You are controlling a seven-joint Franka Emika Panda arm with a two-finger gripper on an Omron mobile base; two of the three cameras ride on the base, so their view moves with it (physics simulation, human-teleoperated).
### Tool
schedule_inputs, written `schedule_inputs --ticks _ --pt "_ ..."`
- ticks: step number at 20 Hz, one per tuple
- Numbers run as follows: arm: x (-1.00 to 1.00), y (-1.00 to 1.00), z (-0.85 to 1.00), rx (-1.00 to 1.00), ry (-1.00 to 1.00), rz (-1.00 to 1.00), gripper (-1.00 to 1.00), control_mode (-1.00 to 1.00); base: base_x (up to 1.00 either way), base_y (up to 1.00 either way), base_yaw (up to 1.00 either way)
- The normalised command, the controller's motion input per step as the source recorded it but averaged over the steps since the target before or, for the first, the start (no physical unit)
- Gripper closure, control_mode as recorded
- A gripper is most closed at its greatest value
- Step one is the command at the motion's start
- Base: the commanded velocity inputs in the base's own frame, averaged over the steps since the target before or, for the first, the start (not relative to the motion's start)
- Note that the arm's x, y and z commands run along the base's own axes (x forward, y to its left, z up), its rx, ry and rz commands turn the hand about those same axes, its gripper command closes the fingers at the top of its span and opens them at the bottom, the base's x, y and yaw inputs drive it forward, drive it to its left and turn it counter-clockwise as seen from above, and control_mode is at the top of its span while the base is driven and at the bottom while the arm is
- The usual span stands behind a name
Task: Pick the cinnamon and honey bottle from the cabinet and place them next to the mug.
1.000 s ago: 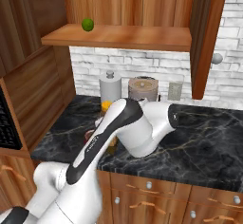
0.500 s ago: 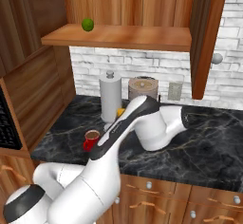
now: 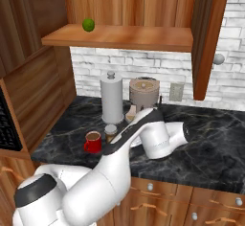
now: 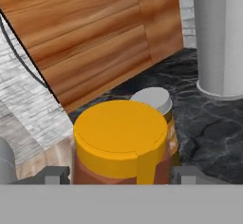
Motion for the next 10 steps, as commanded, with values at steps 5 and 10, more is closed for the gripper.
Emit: schedule_inputs --ticks 5,10 --pt "0.31 -0.21 -0.34 0.0 0.08 0.01 1.0 -1.0 0.0 0.0 0.0" --pt "0.36 -0.11 -0.02 0.0 0.05 0.01 1.0 -1.0 0.0 0.0 0.0"
